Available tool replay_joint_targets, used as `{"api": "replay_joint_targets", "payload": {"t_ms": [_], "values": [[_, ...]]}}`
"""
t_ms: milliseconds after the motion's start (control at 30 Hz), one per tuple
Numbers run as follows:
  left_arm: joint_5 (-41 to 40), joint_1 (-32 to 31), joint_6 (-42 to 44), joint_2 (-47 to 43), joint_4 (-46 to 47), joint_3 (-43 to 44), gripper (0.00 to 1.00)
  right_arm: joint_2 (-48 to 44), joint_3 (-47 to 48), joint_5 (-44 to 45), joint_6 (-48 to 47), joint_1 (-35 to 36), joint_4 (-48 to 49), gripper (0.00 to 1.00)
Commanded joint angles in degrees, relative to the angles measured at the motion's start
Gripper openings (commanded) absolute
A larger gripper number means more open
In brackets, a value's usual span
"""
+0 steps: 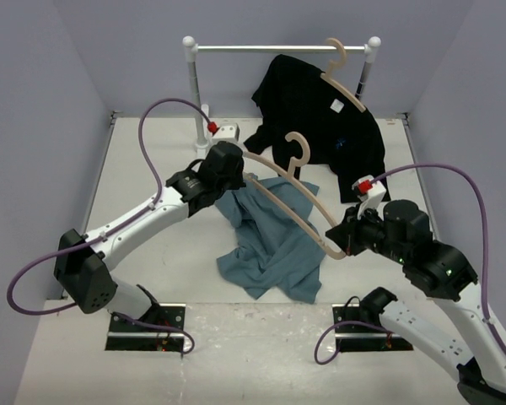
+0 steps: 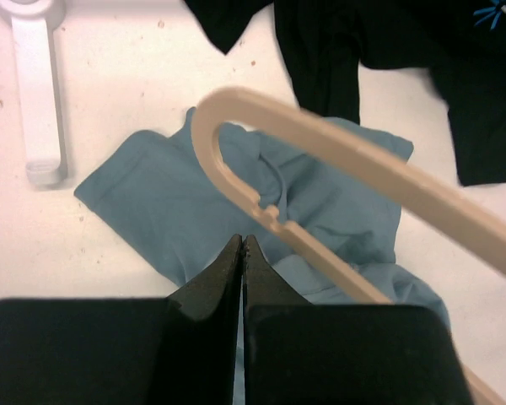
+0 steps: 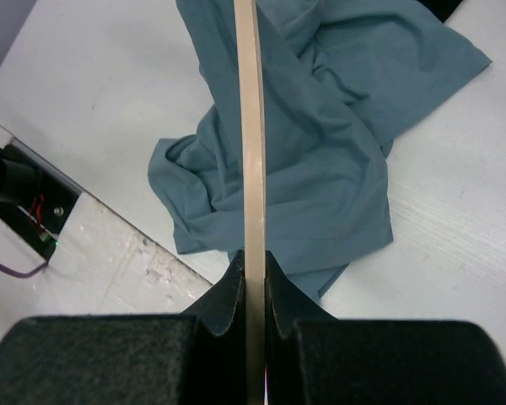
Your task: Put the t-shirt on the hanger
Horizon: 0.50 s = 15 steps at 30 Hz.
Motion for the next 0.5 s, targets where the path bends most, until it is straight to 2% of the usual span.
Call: {"api": "replay_joint_targets", "payload": {"t_ms": [0, 167, 467], "values": [[-0.17, 2.42, 1.51, 0.27, 1.75, 4.22, 0.0, -0.49, 3.53, -1.52, -3.14, -0.04, -2.34, 0.0], [1.8, 5.5, 2.38, 1.2, 2.41, 4.27, 0.0, -1.64, 4.94, -3.26, -6.38, -0.04, -4.84, 0.0], [1.64, 5.96, 5.37, 2.59, 1.9, 4.47, 0.0, -2.07, 5.55, -6.99, -7.83, -0.04, -7.48, 0.0]]}}
